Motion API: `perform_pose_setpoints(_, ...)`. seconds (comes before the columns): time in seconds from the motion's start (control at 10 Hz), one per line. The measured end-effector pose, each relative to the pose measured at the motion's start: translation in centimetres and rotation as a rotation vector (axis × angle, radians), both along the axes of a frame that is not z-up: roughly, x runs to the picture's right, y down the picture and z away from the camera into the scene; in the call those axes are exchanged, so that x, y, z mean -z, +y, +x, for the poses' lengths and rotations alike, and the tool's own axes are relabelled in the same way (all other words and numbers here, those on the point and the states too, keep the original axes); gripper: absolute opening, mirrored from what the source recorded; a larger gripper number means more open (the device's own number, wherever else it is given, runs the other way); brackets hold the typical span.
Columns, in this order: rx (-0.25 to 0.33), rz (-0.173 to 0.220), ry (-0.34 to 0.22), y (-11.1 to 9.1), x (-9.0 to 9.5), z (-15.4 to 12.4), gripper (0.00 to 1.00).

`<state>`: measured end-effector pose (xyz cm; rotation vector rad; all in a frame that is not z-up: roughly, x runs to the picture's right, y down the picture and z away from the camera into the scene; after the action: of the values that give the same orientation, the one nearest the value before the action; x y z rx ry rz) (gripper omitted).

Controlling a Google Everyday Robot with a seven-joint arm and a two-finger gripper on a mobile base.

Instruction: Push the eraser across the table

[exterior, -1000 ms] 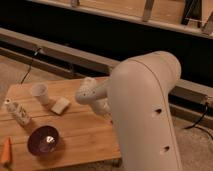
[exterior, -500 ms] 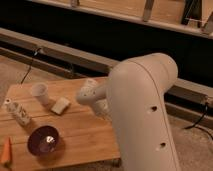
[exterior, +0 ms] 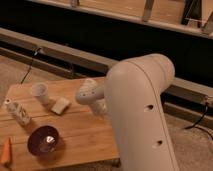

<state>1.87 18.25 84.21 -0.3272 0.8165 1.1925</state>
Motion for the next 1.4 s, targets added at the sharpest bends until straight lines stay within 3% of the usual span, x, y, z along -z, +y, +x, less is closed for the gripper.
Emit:
perform_pose_setpoints(0.6,0.003,-0.027,-0.001,0.9,-0.7,0.3,0.0)
perform_pose_setpoints(1.4,0.0,-0.068,0.033,2.4,-1.2,2.8,0.0)
